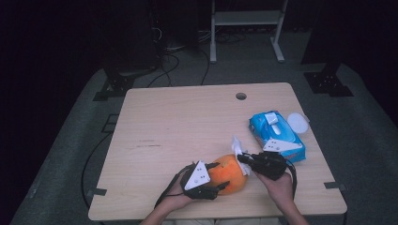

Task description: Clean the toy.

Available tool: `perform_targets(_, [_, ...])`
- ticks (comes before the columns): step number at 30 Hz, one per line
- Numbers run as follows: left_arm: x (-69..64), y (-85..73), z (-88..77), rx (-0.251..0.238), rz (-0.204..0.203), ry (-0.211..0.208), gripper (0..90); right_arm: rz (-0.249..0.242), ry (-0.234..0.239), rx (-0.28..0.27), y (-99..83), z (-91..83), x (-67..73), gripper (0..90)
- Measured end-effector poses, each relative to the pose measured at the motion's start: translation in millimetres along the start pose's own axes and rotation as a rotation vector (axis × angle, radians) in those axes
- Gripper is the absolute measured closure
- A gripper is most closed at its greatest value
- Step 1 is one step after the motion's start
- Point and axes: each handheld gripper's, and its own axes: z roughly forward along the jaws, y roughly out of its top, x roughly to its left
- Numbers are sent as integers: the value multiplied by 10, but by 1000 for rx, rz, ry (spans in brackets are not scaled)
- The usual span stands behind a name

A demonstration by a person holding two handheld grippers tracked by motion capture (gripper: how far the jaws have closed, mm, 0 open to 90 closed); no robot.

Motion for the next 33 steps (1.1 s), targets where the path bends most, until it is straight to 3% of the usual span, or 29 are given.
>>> perform_targets(2, [-36, -2, 13, -3, 7, 1, 338, -56, 20, 2, 31, 10, 130, 852])
perform_targets(4, [-33, -9, 8, -6, 5, -2, 337, -82, 5, 19, 24, 13, 144, 851])
perform_targets(7, [-10, -3, 5, -18, -21, -7, 298, -27, -28, 37, -25, -14, 3, 851])
perform_targets(9, [32, 3, 21, -17, -83, 12, 179, -8, -48, 48, -68, -34, -67, 851])
perform_targets(11, [81, -23, 56, -1, -140, 0, 94, -5, -41, 39, -70, -42, -71, 851])
perform_targets(13, [88, -44, 75, 0, -149, -19, 106, -11, -24, 25, -45, -31, -18, 851])
perform_targets(15, [61, -28, 77, 5, -132, -21, 159, -47, -19, 17, -3, -7, 82, 851])
perform_targets(19, [-28, -1, 77, 19, -52, -12, 233, -122, 39, 1, 68, 17, 304, 851])
perform_targets(20, [-43, 1, 75, 18, -43, -8, 239, -143, 28, 8, 70, 22, 330, 851])
perform_targets(23, [-47, 5, 65, 15, -34, -14, 239, -106, 18, 21, 29, 7, 220, 850])
perform_targets(26, [-27, -1, 76, -4, -50, -20, 170, -54, -28, 37, -45, -19, 15, 849])
perform_targets(28, [-13, -17, 86, -11, -62, -30, 140, -7, -27, 36, -92, -35, -97, 849])
perform_targets(30, [-14, -15, 88, -1, -50, -29, 166, 1, -22, 35, -81, -42, -91, 850])
perform_targets(33, [-53, 11, 75, -2, -12, 7, 264, -41, -4, 21, -9, -40, 57, 851])
